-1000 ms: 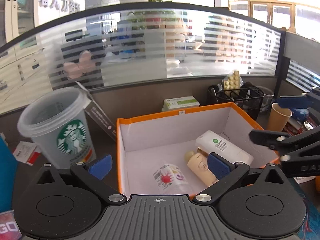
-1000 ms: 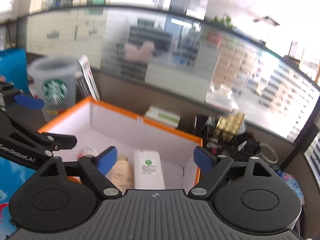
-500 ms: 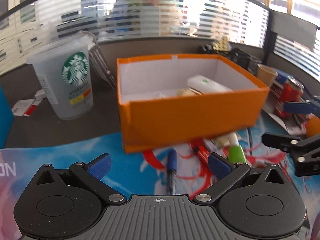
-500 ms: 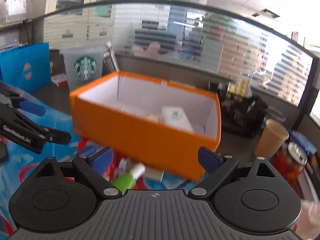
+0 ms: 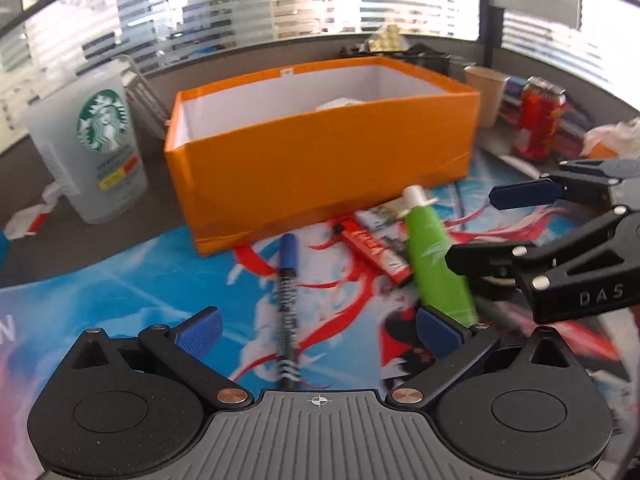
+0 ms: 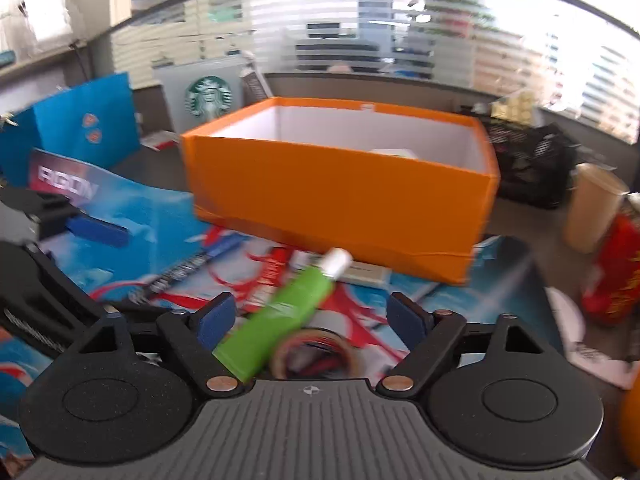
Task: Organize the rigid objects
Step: 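Grasp the green tube with the right gripper while the left gripper grasps the blue marker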
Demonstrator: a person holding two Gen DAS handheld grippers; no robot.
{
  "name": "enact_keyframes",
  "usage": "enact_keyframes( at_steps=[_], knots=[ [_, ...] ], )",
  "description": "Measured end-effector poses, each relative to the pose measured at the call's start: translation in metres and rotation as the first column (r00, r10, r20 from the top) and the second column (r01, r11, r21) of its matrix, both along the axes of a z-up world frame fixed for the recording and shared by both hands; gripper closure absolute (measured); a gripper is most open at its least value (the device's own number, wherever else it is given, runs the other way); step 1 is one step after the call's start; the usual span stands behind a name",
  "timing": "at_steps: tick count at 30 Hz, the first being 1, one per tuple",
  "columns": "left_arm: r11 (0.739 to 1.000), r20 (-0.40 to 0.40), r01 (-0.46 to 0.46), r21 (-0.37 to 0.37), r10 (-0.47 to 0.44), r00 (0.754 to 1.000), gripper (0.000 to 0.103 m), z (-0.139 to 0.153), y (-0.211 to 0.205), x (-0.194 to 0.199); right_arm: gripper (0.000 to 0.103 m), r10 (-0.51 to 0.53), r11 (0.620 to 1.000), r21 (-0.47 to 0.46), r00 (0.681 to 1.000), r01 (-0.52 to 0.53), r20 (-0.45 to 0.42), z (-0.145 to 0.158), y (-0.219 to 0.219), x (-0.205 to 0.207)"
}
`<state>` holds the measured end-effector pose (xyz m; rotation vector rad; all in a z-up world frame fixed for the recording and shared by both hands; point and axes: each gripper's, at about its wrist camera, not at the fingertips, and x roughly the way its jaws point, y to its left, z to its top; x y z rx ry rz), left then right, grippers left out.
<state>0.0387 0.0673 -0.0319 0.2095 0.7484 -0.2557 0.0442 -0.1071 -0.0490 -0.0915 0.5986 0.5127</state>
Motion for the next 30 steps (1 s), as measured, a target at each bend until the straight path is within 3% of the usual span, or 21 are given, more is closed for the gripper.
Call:
enact_keyframes(
  at_steps=[5, 8, 12, 15, 17, 20, 22, 26, 30],
  knots=[
    [1.0, -0.05, -0.016, -0.02, 0.015, 0.999, 0.0, -0.015, 0.01, 0.012, 0.041, -0.011, 1.0, 0.008, 0.998, 0.012, -0.057, -0.012, 0.013, 0.021],
    [0.999, -0.069, -0.036, -0.008, 0.035, 0.997, 0.0, -0.025, 0.012, 0.021, 0.056, -0.037, 0.998, 0.045, 0.995, 0.042, -0.096, -0.02, 0.012, 0.034],
    [0.996, -0.072, -0.041, -0.074, 0.036, 0.997, 0.003, -0.029, 0.022, 0.027, 0.066, -0.043, 0.989, 0.132, 0.99, 0.062, -0.137, -0.028, 0.004, 0.043],
    [0.996, -0.029, -0.036, -0.084, 0.034, 0.999, 0.022, -0.028, 0.024, 0.026, 0.074, -0.03, 0.985, 0.161, 0.988, 0.054, -0.15, -0.03, 0.003, 0.044],
    [0.995, -0.001, -0.038, -0.095, 0.038, 0.999, 0.061, -0.025, 0.024, 0.025, 0.077, -0.025, 0.984, 0.172, 0.989, 0.051, -0.146, -0.031, 0.004, 0.044],
    [0.99, 0.003, -0.04, -0.134, 0.04, 0.999, 0.086, -0.024, 0.027, 0.026, 0.08, -0.019, 0.983, 0.177, 0.99, 0.044, -0.139, -0.032, 0.006, 0.042],
    [0.989, 0.002, -0.04, -0.143, 0.041, 0.999, 0.093, -0.023, 0.028, 0.027, 0.081, -0.017, 0.985, 0.167, 0.991, 0.039, -0.131, -0.032, 0.007, 0.041],
    [0.993, 0.018, -0.042, -0.113, 0.045, 0.999, 0.093, -0.025, 0.019, 0.022, 0.081, -0.021, 0.988, 0.152, 0.993, 0.039, -0.117, -0.031, 0.009, 0.038],
    [0.99, 0.014, -0.048, -0.129, 0.05, 0.999, 0.093, -0.023, 0.019, 0.021, 0.081, -0.026, 0.988, 0.151, 0.994, 0.042, -0.107, -0.029, 0.007, 0.036]
  ],
)
